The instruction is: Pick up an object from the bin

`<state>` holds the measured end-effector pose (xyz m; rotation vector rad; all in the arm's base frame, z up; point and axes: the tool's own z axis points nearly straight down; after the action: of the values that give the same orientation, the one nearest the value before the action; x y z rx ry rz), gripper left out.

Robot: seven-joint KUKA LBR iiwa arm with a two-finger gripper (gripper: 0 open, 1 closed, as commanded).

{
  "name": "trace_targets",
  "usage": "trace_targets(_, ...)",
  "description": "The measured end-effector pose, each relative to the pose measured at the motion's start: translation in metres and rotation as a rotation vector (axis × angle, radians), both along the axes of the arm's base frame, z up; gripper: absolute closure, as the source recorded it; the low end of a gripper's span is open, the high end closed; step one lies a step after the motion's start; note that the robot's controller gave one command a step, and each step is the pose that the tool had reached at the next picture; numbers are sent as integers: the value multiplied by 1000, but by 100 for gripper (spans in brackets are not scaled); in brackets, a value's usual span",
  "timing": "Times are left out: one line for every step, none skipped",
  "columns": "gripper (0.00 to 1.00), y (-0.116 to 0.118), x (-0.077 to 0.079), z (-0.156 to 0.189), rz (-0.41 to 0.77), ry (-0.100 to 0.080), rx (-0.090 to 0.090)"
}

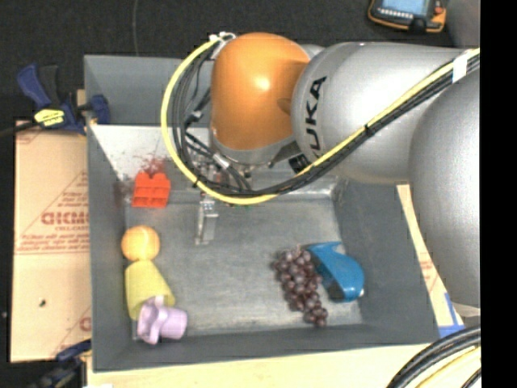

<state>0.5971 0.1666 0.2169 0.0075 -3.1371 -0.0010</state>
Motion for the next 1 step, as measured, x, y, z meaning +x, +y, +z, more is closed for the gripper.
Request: trace_targets(0,-1,1,4,-6,-6,1)
